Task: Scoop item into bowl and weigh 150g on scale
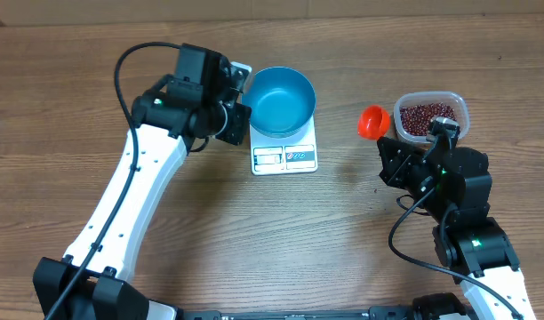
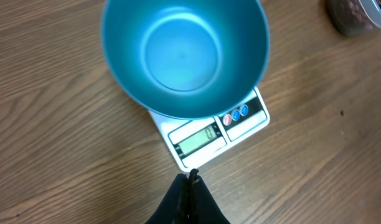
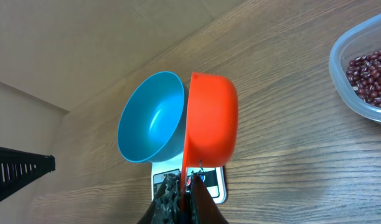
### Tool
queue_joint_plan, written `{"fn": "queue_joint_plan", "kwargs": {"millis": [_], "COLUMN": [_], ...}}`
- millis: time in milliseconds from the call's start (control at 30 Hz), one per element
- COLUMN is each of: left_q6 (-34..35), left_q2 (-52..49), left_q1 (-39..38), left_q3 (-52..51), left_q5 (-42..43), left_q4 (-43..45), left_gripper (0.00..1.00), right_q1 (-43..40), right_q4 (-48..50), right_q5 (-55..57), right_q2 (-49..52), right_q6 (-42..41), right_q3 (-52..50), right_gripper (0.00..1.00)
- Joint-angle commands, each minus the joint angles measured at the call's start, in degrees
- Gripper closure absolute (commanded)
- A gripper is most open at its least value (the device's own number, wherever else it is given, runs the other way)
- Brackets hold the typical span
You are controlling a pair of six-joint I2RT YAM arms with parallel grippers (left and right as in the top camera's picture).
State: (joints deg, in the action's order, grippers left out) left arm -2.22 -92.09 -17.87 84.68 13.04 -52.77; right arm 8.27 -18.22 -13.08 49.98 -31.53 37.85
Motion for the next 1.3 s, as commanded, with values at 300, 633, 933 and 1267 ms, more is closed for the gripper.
{"fn": "queue_joint_plan", "kwargs": {"millis": [300, 633, 933, 1267], "left_q6": [-6.9, -7.1, -9.6, -13.5], "left_q2": [1.4, 1.4, 1.4, 1.3], "left_q1": [-4.9, -5.5, -6.1, -8.8], "left_q3": [-0.5, -3.5, -7.4, -7.7], "left_q5": [-0.6, -1.5, -1.4, -1.7], "left_q4": [-1.0, 0.1, 1.6, 3.4], "left_gripper": [0.96, 0.96, 0.96, 0.96], "right_q1": [-0.5, -0.6, -0.6, -0.6], "right_q4": [1.6, 3.6, 5.2, 5.9], "right_q5": [2.7, 6.3, 11.8, 13.7], "right_q2": [-0.7, -0.7, -0.7, -0.7], "right_q6": [0.5, 1.9, 1.8, 1.8], "right_q3": [1.2, 1.2, 1.2, 1.2], "right_gripper": [0.96, 0.96, 0.97, 0.97]}}
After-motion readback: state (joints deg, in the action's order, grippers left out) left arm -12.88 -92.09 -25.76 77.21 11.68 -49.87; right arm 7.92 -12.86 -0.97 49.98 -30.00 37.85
